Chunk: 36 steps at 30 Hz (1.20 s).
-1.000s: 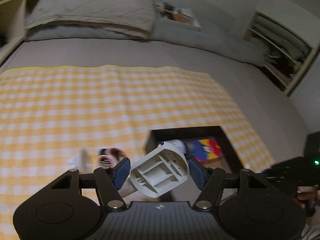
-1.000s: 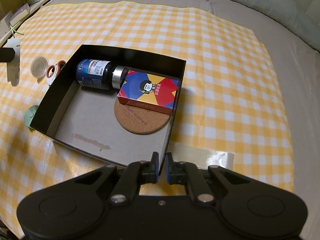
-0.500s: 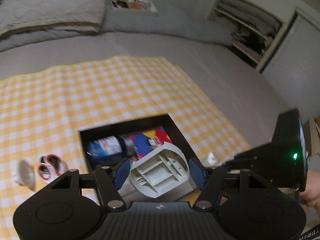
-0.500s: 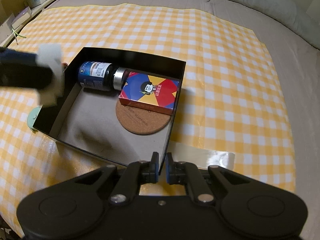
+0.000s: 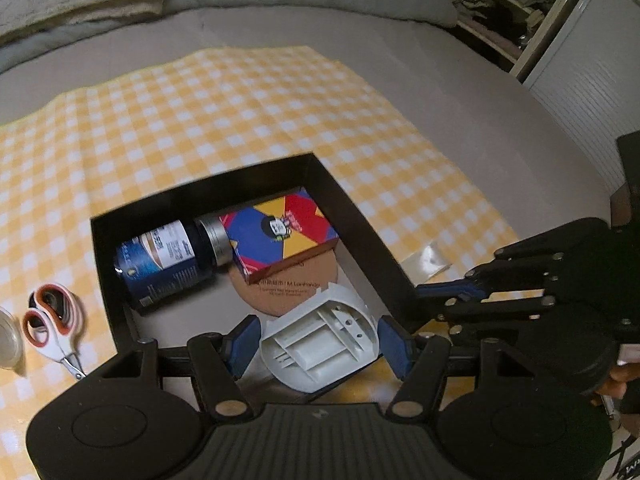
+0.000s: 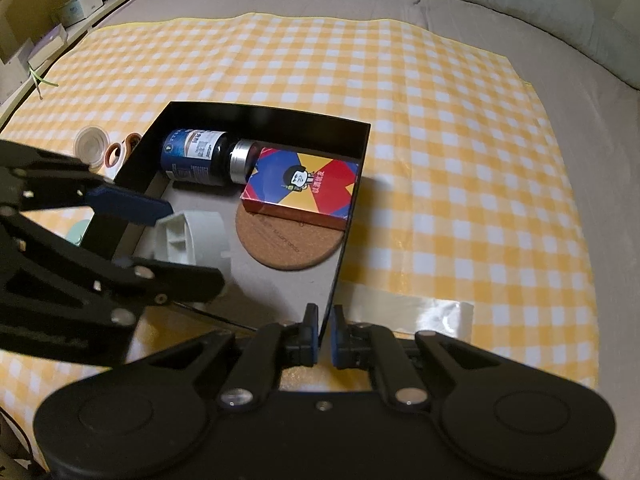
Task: Organize rigid objects
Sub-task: 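Lower the white tool into the box beside the coaster and open the left gripper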
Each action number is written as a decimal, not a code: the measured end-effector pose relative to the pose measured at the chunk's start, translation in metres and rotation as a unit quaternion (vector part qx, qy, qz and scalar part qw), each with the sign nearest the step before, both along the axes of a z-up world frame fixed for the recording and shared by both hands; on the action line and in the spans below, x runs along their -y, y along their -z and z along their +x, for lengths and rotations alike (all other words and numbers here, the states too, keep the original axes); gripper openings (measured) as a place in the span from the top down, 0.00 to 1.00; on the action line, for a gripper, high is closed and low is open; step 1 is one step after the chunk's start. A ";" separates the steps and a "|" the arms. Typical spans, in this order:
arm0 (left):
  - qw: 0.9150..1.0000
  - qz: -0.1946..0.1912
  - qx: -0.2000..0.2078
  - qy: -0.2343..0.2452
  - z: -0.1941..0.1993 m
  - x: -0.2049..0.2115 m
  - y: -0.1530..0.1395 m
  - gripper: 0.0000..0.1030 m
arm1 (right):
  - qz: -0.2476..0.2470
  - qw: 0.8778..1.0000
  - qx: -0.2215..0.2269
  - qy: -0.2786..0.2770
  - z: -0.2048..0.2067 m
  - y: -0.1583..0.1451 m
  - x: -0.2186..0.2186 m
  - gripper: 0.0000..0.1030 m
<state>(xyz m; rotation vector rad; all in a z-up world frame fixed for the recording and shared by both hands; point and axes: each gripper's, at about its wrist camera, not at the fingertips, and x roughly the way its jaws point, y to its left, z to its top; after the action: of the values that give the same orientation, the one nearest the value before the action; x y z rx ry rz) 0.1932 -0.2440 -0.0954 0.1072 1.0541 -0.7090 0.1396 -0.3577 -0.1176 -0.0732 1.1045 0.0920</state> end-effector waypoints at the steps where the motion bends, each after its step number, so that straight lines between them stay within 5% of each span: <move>1: 1.000 0.001 -0.005 0.000 0.001 0.001 0.002 0.37 | 0.000 1.000 0.000 -0.001 0.000 0.000 0.000 0.94; 10: 1.000 -0.027 -0.010 -0.004 0.014 0.009 0.016 0.37 | 0.002 1.000 0.000 -0.001 0.000 0.000 0.000 0.94; 14: 0.997 -0.069 -0.042 -0.017 0.022 0.008 0.023 0.36 | 0.006 1.000 0.001 -0.001 0.000 0.000 0.001 0.94; 17: 0.994 -0.087 -0.063 -0.018 0.024 0.010 0.027 0.27 | 0.008 1.000 0.001 -0.002 0.000 0.000 0.002 0.94; 27: 0.995 -0.078 -0.065 -0.022 0.020 0.014 0.031 0.25 | 0.005 1.000 0.003 -0.005 -0.002 0.000 0.002 0.94; 36: 0.996 -0.073 -0.039 -0.015 0.013 0.007 0.012 0.11 | 0.004 1.000 0.003 -0.005 -0.002 0.000 0.002 0.94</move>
<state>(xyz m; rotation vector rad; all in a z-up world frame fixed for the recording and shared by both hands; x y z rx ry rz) 0.2059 -0.2507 -0.1072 -0.0632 1.0732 -0.7651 0.1379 -0.3596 -0.1172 -0.0720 1.0976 0.1056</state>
